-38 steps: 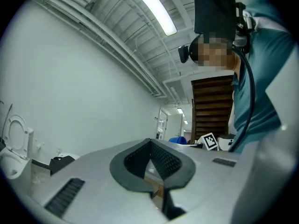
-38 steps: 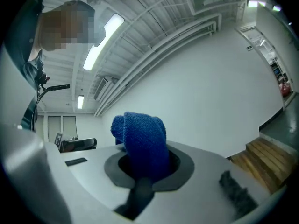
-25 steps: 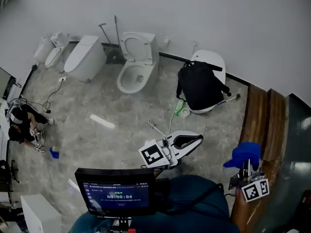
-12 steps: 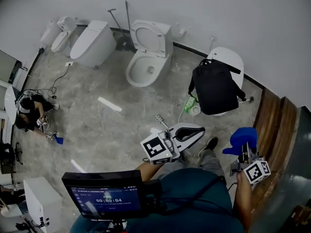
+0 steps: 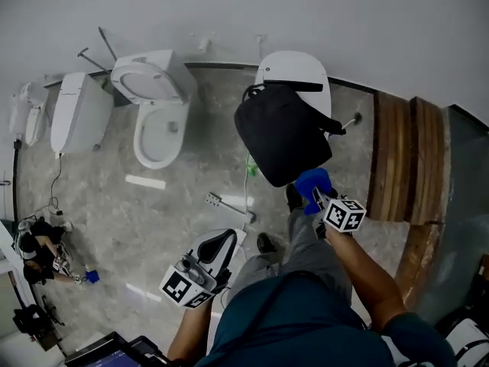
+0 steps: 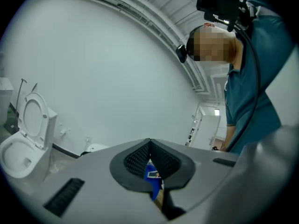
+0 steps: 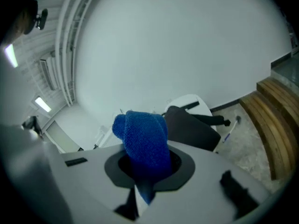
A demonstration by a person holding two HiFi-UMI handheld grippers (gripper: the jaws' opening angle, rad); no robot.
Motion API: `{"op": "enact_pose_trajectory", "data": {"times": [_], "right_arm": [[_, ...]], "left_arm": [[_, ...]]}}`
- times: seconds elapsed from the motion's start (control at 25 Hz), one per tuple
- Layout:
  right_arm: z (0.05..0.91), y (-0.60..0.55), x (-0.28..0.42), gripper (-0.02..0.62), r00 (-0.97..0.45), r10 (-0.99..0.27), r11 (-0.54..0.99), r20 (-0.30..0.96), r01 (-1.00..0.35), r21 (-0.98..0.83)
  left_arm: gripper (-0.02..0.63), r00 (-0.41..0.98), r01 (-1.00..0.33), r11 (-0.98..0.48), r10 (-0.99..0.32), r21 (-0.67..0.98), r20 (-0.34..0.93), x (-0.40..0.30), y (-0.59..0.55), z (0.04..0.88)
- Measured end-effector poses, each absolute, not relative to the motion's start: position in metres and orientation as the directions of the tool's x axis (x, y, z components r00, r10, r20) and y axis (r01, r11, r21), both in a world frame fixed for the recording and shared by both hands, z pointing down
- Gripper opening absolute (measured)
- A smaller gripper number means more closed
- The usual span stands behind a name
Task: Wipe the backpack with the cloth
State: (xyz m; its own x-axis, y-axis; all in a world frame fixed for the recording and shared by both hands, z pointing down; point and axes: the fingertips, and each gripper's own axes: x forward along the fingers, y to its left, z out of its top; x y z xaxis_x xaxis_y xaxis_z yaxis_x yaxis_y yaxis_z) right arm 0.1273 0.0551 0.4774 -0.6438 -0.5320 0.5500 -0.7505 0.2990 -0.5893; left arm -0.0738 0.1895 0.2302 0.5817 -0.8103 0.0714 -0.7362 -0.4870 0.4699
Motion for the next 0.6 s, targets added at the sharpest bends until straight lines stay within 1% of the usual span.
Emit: {"op": "enact_pose_trajectory", "data": {"times": [0.08, 0.16, 0.28, 0.36, 0.44, 0.48, 0.52, 0.6], "right_arm": [[0.547, 0.046, 0.132, 0.028, -0.607, -0.469, 0.253, 0.641, -0.788, -0.562], [0.614, 0.055, 0.132, 0.028, -0.571, -0.365, 0.266, 0.735, -0.821, -0.506], [0.705, 0.081, 0.119, 0.028, -0.513, -0.122, 0.277, 0.850, -0.840, -0.467], [0.751, 0.115, 0.100, 0.028, -0.509, 0.084, 0.239, 0.856, -0.824, -0.514], [0.780, 0.149, 0.072, 0.028, -0.533, 0.260, 0.202, 0.805, -0.785, -0.585], [0.788, 0.160, 0.057, 0.028, -0.540, 0.308, 0.210, 0.783, -0.764, -0.610], [0.793, 0.165, 0.043, 0.028, -0.538, 0.331, 0.242, 0.775, -0.745, -0.621], [0.799, 0.165, 0.023, 0.028, -0.525, 0.322, 0.309, 0.788, -0.728, -0.612]], "left_arm": [[0.006, 0.562, -0.748, -0.443, -0.819, 0.494, 0.116, -0.074, 0.171, 0.250], [0.006, 0.540, -0.757, -0.397, -0.827, 0.519, 0.155, -0.073, 0.158, 0.270], [0.006, 0.521, -0.762, -0.344, -0.829, 0.549, 0.203, -0.075, 0.144, 0.299], [0.006, 0.519, -0.761, -0.317, -0.821, 0.566, 0.239, -0.076, 0.142, 0.318], [0.006, 0.516, -0.763, -0.294, -0.814, 0.576, 0.268, -0.078, 0.142, 0.334], [0.006, 0.515, -0.763, -0.286, -0.811, 0.579, 0.278, -0.079, 0.141, 0.341], [0.006, 0.514, -0.762, -0.280, -0.809, 0.583, 0.284, -0.080, 0.140, 0.346], [0.006, 0.521, -0.756, -0.278, -0.804, 0.593, 0.287, -0.081, 0.135, 0.352]]}}
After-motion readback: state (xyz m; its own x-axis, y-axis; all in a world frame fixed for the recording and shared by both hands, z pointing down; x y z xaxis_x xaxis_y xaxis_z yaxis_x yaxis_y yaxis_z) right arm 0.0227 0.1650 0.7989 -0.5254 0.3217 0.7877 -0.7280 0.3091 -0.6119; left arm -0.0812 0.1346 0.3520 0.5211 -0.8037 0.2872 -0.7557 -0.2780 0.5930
